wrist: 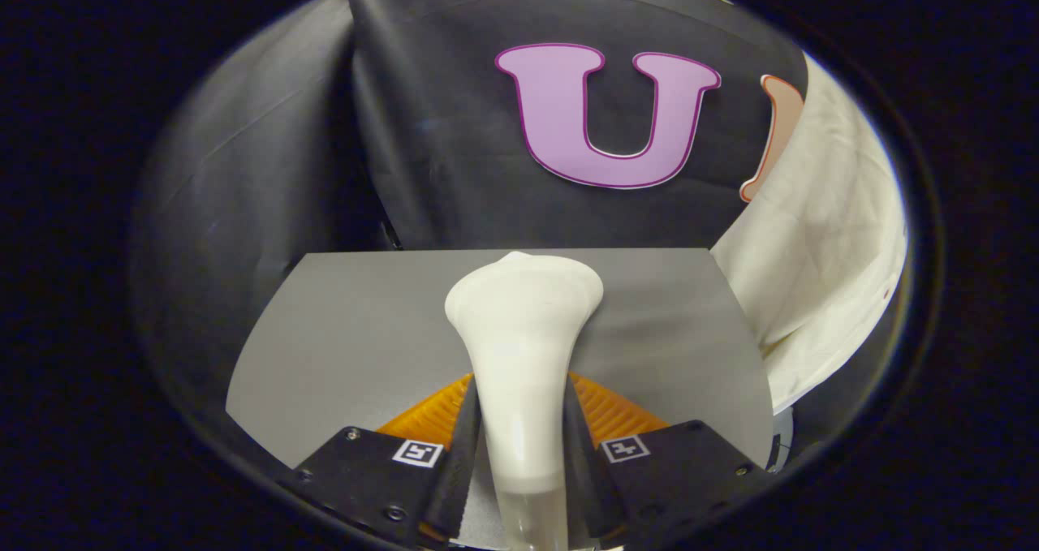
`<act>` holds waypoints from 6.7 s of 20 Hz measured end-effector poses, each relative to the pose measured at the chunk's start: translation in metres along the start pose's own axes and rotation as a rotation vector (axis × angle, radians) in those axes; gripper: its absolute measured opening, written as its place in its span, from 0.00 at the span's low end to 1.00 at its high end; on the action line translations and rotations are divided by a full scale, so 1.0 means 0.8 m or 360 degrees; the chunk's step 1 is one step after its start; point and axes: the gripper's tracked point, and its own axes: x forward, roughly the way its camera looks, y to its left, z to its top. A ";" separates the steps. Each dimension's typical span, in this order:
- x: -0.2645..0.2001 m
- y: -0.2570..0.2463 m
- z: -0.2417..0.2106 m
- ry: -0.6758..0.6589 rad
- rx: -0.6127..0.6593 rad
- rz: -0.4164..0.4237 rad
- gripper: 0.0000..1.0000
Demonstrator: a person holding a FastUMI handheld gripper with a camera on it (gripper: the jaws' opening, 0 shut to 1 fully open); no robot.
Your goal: Iron the clothes twice with a garment steamer, once on the left side and once on the right side.
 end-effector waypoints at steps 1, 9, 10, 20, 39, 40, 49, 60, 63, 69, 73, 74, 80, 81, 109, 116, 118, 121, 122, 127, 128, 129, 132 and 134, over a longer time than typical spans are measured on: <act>-0.004 0.002 0.010 -0.0067 0.0012 0.0034 0.54; -0.066 -0.026 0.069 -0.0620 0.0194 0.0181 0.52; -0.081 -0.031 0.073 -0.0697 0.0208 0.0206 0.52; -0.189 -0.027 0.055 -0.0965 -0.0023 0.0359 0.49; -0.320 -0.238 0.147 -0.1492 0.0173 0.0002 0.48; -0.317 -0.255 0.146 -0.1484 0.0211 -0.0028 0.48; -0.272 -0.341 0.165 -0.1453 0.0325 -0.0220 0.48; -0.233 -0.373 0.148 -0.1304 0.0299 -0.0359 0.48; -0.224 -0.377 0.133 -0.1302 0.0325 -0.0364 0.48; -0.199 -0.385 0.090 -0.1279 0.0301 -0.0359 0.48; -0.171 -0.393 0.056 -0.1197 0.0321 -0.0337 0.49; -0.164 -0.396 0.047 -0.1186 0.0336 -0.0341 0.49; -0.127 -0.405 0.002 -0.1098 0.0398 -0.0297 0.49; -0.121 -0.404 -0.005 -0.1086 0.0399 -0.0281 0.49; 0.055 -0.382 -0.217 -0.0607 0.0572 -0.0058 0.49; -0.033 -0.382 -0.137 -0.0734 0.0363 -0.0041 0.49; -0.077 -0.386 -0.109 -0.0817 0.0322 -0.0049 0.49; -0.127 -0.412 -0.070 -0.0891 0.0289 -0.0073 0.49; -0.145 -0.419 -0.054 -0.0931 0.0276 -0.0085 0.49; -0.216 -0.469 0.028 -0.1074 0.0242 -0.0175 0.49; -0.227 -0.481 0.044 -0.1105 0.0259 -0.0195 0.49; -0.237 -0.493 0.061 -0.1130 0.0265 -0.0217 0.49; -0.267 -0.536 0.108 -0.1232 0.0317 -0.0299 0.49; -0.279 -0.559 0.136 -0.1308 0.0351 -0.0342 0.48</act>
